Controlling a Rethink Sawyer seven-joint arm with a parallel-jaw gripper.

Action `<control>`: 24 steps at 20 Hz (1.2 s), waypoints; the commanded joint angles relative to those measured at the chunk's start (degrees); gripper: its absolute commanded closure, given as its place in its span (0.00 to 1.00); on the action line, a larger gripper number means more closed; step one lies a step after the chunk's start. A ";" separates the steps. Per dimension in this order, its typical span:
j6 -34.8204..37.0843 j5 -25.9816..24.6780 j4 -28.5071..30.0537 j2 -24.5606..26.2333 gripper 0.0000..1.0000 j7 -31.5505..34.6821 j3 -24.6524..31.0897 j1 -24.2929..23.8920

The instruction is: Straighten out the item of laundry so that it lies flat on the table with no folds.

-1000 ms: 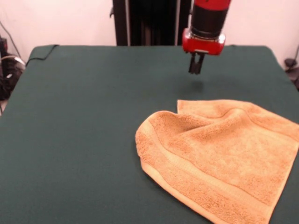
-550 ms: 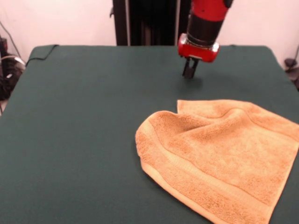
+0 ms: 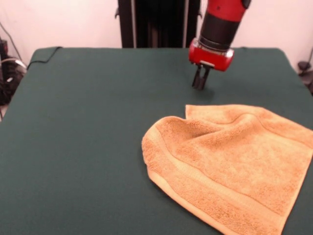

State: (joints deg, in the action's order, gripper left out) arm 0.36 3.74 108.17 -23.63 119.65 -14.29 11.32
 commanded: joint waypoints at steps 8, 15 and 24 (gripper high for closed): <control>-4.65 6.34 -2.78 -6.95 1.00 12.16 8.12 -5.28; -9.08 5.16 -8.28 -0.26 1.00 10.51 12.44 -8.61; -7.86 6.90 -11.52 3.73 1.00 10.68 13.57 -7.93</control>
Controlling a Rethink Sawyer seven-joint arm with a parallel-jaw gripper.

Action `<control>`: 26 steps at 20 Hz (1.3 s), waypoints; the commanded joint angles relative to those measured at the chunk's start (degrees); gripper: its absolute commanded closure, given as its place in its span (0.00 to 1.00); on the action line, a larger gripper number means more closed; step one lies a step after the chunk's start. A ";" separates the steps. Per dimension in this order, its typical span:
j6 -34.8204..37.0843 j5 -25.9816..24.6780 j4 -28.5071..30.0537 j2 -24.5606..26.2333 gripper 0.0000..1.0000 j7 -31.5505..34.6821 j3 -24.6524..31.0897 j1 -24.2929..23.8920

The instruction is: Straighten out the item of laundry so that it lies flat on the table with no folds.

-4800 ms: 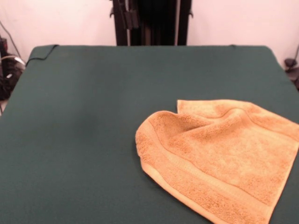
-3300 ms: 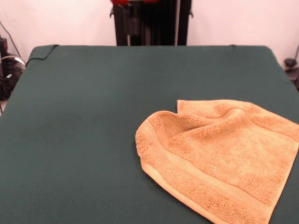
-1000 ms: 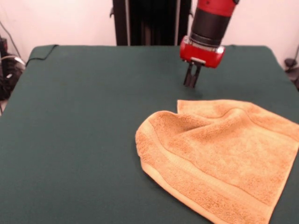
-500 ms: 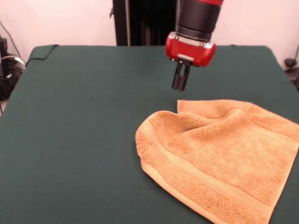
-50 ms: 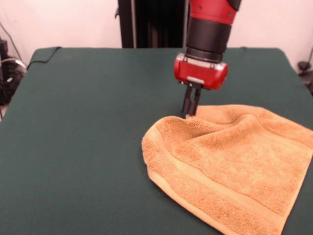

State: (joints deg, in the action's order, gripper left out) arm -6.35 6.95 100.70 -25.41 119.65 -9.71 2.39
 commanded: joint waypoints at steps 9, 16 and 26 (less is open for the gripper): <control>8.11 2.39 -1.03 0.96 1.00 8.90 17.59 -5.70; 17.57 5.99 -4.05 0.83 1.00 8.94 12.25 -1.67; 17.47 8.43 -4.94 0.68 1.00 12.05 4.98 4.17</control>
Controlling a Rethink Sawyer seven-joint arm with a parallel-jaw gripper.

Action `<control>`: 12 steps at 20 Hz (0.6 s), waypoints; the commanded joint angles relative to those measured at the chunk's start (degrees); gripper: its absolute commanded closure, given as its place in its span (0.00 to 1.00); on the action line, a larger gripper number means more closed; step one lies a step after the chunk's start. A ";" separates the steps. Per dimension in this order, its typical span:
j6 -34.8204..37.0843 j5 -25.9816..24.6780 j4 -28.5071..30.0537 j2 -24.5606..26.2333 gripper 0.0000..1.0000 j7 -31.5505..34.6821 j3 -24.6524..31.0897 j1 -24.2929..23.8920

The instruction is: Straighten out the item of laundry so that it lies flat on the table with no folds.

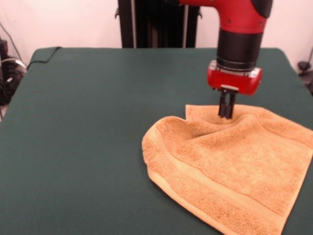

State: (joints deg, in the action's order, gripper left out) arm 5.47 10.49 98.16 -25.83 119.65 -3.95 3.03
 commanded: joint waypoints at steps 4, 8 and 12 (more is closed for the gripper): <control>6.38 6.88 -2.72 0.92 1.00 12.99 -2.89 5.42; 8.44 6.60 -1.77 -1.10 1.00 11.38 -4.31 5.84; 12.38 4.31 2.12 -7.35 1.00 8.15 -4.17 3.21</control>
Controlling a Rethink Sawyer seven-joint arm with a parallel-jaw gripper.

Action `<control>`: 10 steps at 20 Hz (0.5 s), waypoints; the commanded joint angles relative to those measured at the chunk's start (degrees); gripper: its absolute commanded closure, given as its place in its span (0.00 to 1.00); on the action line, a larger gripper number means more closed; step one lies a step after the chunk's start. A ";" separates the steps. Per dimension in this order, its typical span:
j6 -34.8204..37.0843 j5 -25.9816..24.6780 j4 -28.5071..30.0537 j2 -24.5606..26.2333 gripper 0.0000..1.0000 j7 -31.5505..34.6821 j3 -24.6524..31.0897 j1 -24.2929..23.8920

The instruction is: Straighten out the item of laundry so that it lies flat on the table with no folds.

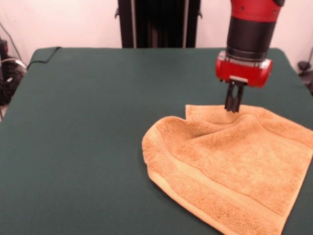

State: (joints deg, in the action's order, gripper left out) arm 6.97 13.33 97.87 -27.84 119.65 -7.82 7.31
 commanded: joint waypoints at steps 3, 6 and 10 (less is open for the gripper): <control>13.50 0.33 4.09 -9.19 1.00 6.88 -1.11 -2.09; 14.49 0.81 5.41 -11.08 1.00 8.10 -1.07 -2.26; 17.46 0.24 6.16 -13.14 1.00 8.75 -2.83 -1.66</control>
State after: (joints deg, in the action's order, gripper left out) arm 15.60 13.26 98.86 -38.02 119.65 -10.68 4.65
